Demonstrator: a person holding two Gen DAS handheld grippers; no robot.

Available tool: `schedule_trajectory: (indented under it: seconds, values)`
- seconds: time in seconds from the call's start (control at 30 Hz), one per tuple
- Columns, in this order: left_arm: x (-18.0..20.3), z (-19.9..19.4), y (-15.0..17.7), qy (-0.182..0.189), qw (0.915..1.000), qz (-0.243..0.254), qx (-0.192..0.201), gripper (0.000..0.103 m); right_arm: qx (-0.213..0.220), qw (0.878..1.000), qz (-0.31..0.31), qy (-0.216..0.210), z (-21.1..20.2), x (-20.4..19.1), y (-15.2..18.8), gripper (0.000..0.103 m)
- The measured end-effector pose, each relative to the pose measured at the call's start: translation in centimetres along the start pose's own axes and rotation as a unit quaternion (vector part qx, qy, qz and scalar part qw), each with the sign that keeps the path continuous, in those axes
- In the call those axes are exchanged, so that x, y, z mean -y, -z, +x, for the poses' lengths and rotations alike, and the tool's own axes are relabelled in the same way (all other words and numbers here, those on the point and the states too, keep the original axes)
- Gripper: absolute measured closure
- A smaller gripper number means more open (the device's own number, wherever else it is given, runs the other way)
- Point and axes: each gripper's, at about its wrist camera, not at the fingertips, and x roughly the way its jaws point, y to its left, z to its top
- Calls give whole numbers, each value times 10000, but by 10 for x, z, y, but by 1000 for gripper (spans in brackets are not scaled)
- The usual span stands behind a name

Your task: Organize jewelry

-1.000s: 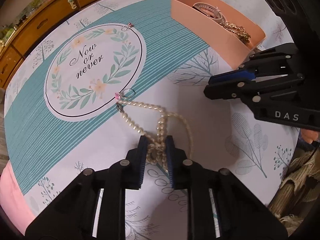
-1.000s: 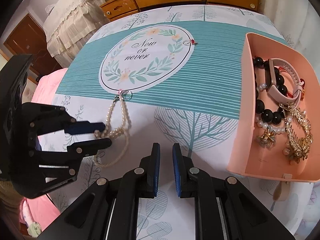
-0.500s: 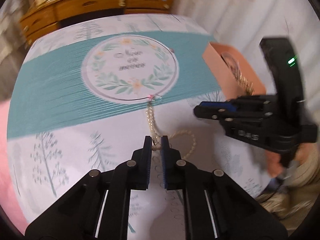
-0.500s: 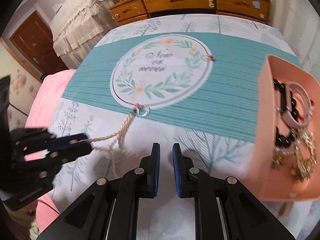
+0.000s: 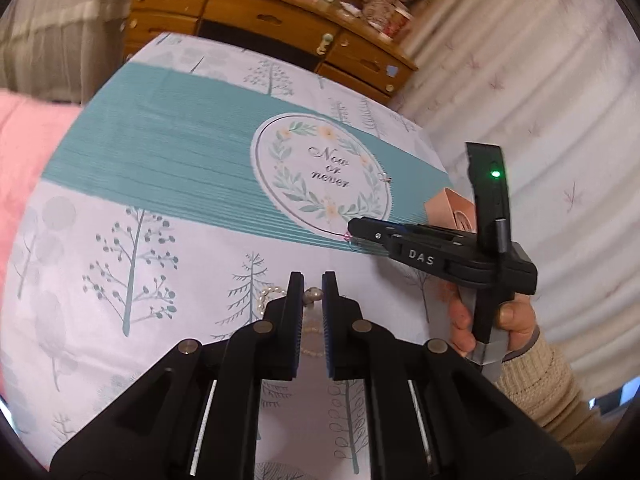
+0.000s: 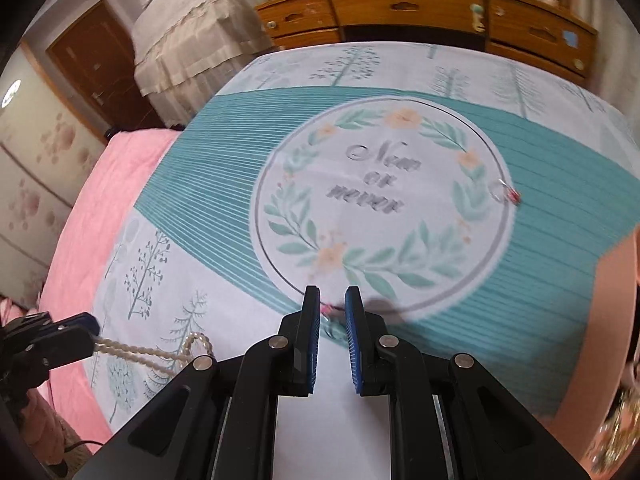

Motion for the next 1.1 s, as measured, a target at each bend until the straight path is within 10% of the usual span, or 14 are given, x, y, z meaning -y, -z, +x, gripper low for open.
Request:
schedule_trajectory:
  seconds: [0.8,1.1]
  values:
    - [-2,27,-11,72,9996,-164,-218,97,100,9835,-1521,978,17,-37,17,93]
    - [20,20,-17,79,9998,33,-166,97,387,9951,-745,512,-15,-15,12,93]
